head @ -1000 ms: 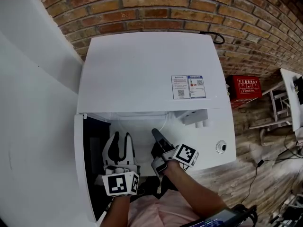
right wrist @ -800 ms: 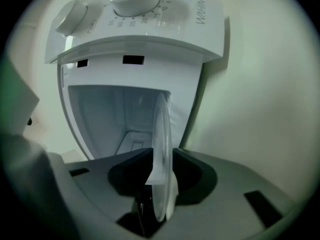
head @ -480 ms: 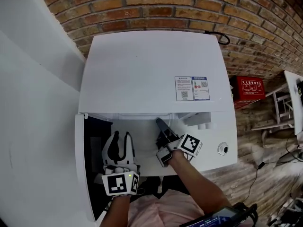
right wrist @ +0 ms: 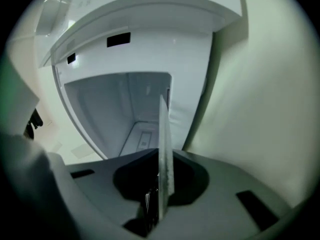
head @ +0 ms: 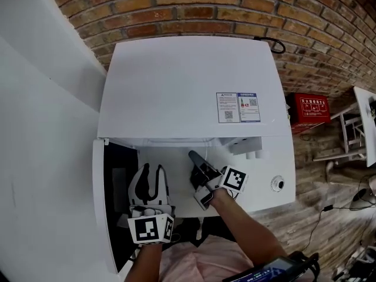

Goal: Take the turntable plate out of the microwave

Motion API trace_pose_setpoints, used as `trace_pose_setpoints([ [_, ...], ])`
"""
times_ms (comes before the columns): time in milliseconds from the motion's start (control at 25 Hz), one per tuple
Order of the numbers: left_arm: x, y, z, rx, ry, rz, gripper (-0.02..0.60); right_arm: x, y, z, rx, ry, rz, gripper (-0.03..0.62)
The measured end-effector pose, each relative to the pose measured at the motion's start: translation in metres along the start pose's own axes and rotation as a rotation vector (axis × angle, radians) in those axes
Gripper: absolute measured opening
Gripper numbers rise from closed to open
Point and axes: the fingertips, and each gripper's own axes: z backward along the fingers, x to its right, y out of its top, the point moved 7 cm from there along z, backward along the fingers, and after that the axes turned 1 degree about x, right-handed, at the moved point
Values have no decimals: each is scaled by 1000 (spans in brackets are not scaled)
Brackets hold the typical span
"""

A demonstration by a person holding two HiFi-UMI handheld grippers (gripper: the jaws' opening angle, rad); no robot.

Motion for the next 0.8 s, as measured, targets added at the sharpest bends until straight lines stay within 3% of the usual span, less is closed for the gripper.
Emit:
trace_pose_setpoints([
  [200,-7,-4,17,-8,13,0,132,1,-14,18,-1,45,-65,31],
  [520,3,-14,54,-9,-49,21,138,-6,-33,70,40,65,-26,36],
  [800,30,-31,96,-22,-75,66,178,-35,-35,123,121,170,-51,34],
])
